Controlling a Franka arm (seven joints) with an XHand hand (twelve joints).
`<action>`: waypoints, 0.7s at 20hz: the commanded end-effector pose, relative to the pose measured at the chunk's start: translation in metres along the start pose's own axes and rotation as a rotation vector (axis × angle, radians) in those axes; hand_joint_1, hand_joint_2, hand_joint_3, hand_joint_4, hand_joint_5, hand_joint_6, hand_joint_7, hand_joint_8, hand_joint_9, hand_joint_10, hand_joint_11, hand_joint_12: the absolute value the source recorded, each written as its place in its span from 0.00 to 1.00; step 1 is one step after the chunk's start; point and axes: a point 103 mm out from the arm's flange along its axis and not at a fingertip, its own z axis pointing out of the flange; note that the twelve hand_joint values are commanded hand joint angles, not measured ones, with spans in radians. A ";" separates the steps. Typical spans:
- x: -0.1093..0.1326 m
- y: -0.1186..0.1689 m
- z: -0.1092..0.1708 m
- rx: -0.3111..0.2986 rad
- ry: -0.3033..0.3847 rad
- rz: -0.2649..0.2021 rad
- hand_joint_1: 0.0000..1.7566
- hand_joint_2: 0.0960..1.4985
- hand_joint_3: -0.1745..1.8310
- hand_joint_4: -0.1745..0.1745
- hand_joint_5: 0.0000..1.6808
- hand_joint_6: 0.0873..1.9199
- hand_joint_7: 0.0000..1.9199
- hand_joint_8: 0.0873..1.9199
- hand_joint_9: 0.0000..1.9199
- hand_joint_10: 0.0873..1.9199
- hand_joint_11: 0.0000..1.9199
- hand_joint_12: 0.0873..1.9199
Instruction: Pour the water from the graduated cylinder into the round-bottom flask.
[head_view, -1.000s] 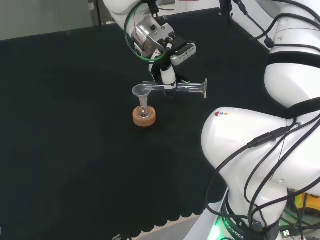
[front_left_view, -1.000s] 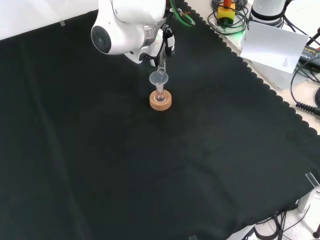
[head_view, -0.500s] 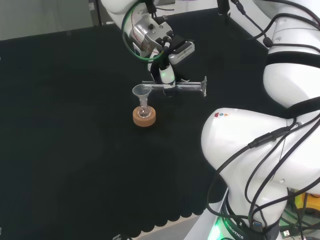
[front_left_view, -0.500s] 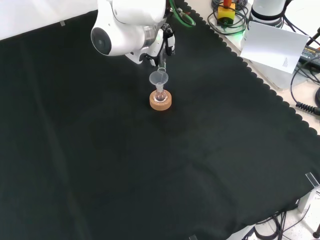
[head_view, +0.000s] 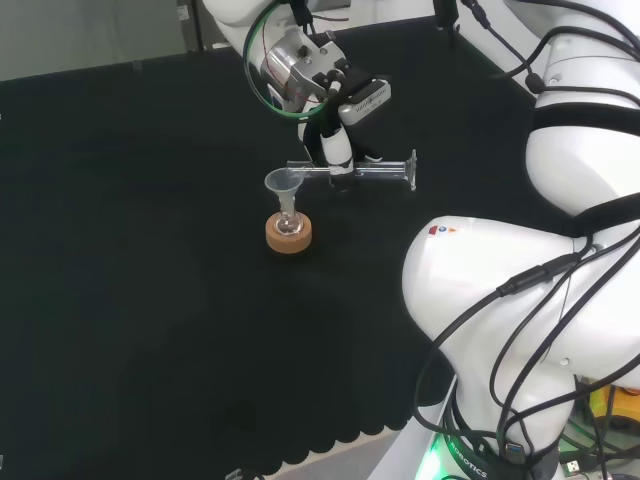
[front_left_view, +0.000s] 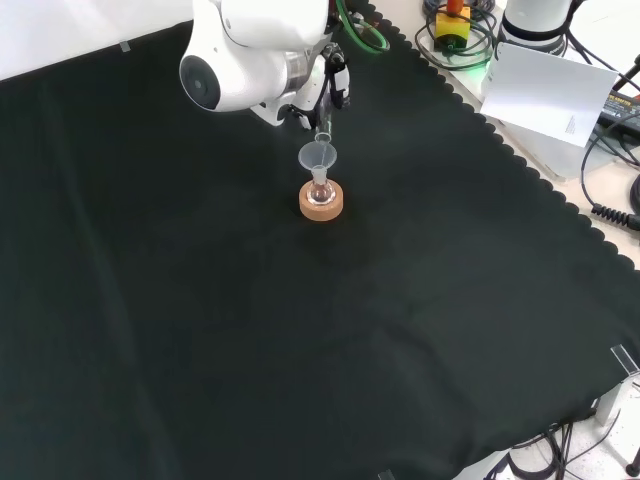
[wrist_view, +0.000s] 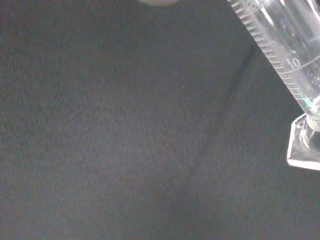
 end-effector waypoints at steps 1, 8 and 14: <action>0.000 -0.001 0.000 0.004 -0.002 0.001 0.64 0.72 0.09 0.36 0.60 0.48 0.69 0.12 0.81 0.00 0.74 0.31; 0.001 -0.001 0.000 0.005 -0.002 0.003 0.64 0.72 0.09 0.36 0.60 0.48 0.69 0.12 0.81 0.00 0.74 0.31; 0.001 -0.002 0.001 0.000 -0.001 -0.001 0.64 0.72 0.09 0.36 0.60 0.48 0.69 0.12 0.81 0.00 0.74 0.31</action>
